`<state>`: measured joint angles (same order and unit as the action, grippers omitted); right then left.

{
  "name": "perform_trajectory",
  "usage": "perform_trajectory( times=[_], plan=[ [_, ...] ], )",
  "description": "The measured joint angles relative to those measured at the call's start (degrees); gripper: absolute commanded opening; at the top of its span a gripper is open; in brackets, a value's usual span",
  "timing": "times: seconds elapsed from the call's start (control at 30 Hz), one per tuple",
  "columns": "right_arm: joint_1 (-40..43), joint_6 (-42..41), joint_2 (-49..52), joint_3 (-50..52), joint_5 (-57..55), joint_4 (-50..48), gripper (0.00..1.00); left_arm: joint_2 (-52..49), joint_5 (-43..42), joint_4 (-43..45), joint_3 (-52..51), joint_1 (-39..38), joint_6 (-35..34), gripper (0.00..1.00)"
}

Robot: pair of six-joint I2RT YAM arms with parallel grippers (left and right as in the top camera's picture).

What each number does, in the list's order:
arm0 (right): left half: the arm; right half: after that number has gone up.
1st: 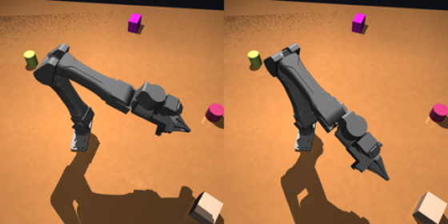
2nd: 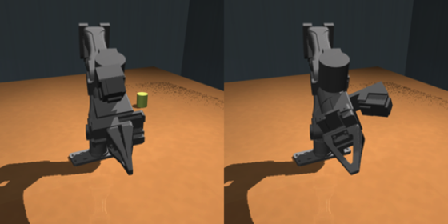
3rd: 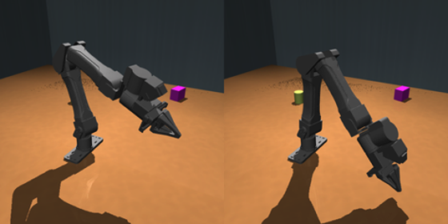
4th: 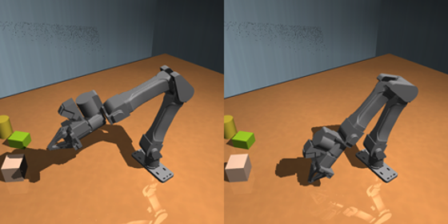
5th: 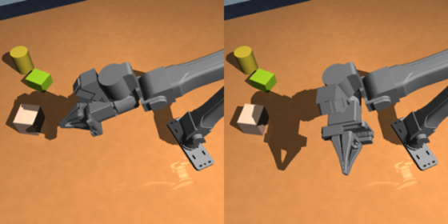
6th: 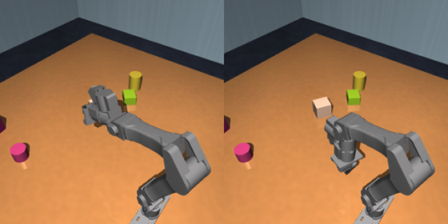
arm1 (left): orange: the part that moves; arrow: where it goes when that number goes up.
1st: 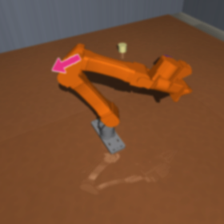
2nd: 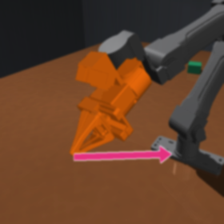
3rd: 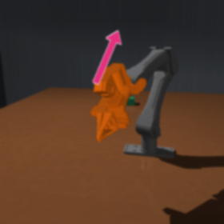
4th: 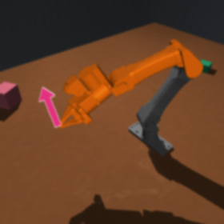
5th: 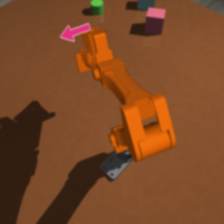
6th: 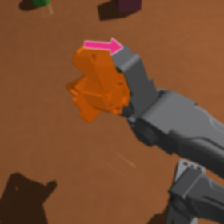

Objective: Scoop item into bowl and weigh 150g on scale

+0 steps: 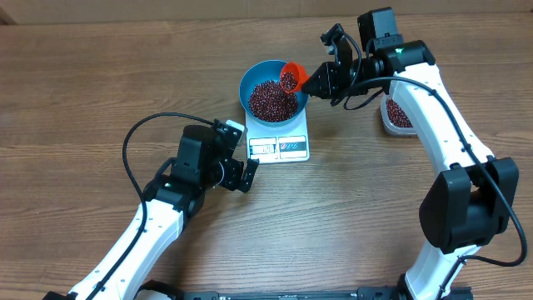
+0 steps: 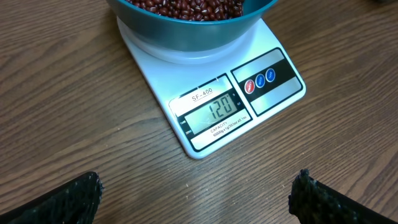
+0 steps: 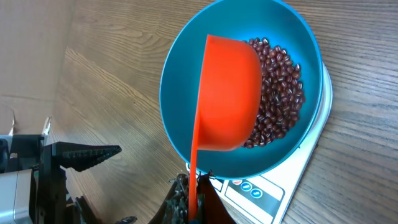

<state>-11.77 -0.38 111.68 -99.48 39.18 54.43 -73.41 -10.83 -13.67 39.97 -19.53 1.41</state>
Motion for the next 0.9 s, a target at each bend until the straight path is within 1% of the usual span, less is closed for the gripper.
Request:
perform_trajectory(
  times=[0.9],
  plan=[
    [0.0,0.17,0.0,0.0,-0.48,-0.83,0.04,0.0,0.0,0.0,0.0,0.0,0.0,1.0]
  ],
)
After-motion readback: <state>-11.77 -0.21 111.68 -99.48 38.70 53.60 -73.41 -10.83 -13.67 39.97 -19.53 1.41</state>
